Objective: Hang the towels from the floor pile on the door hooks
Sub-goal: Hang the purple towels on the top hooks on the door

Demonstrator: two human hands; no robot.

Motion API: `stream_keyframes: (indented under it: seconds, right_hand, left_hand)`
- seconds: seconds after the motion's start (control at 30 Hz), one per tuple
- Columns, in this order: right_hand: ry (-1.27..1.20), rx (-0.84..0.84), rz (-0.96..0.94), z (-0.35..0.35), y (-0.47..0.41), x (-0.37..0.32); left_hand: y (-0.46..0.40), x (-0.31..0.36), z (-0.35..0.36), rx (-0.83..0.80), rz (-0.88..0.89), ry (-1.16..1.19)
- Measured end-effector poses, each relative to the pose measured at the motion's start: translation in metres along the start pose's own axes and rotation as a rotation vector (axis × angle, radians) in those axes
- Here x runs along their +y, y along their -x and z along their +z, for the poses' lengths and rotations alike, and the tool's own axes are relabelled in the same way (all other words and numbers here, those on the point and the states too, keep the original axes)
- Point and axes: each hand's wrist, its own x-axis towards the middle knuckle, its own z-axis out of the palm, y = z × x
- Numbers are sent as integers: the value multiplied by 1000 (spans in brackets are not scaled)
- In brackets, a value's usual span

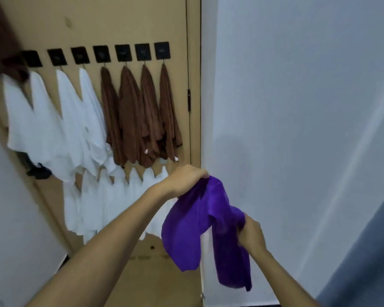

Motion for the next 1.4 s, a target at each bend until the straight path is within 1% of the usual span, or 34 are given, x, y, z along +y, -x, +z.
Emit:
stream_keyframes:
  seconds: [0.07, 0.1, 0.13, 0.23, 0.3, 0.37, 0.43, 0.5, 0.63, 0.7, 0.8, 0.93, 1.03, 1.13, 1.2, 1.3, 1.37, 1.4]
  right_hand:
    - [-95, -70, -124, -5, -12, -35]
    - [-122, -112, -199, -7, -17, -56]
    - [-149, -171, -269, -8, -20, -77]
    - [-160, -405, -421, -4, -22, -143]
    - [-194, -575, -476, 1, -16, -184]
    - [-233, -690, -488, 6, -9, -220]
    - [-266, -743, -460, 10, -2, -249]
    - [-290, -748, -472, 14, 3, -272]
    - [-291, -724, -565, 16, 9, -306]
    - [-226, -720, -599, 21, 11, -319]
    - [-106, -675, -599, 34, 13, -332]
    - [0, -621, -592, 51, 11, -345]
    - [79, -667, -571, 62, 12, -353]
    - [65, -751, -520, 69, 11, -360]
    - [49, -730, -536, 70, 10, -367]
    - [-97, -604, -607, 69, 9, -385]
    - [-191, -572, -674, 69, 10, -399]
    - [-182, -553, -728, 69, 10, -405]
  left_hand:
    - [10, -10, -29, -102, -186, 32]
    - [15, -16, -40, -123, -226, 5]
    - [20, -22, -49, -114, -229, -32]
    - [29, -41, -64, -10, -131, -174]
    - [34, -54, -76, 84, -64, -266]
    - [41, -62, -90, 112, 4, -228]
    - [49, -68, -109, 92, 53, -132]
    - [56, -72, -131, 60, 76, -85]
    - [66, -79, -165, -10, 90, -133]
    - [68, -82, -178, -22, 73, -215]
    - [70, -92, -194, -18, 53, -401]
    - [75, -105, -216, 12, 29, -470]
    - [79, -112, -232, 38, 19, -495]
    - [83, -117, -248, 54, 17, -505]
    - [86, -122, -257, 49, -4, -493]
    - [90, -130, -266, -6, -39, -397]
    - [91, -134, -268, -20, -44, -227]
    - [91, -135, -268, 0, -38, -114]
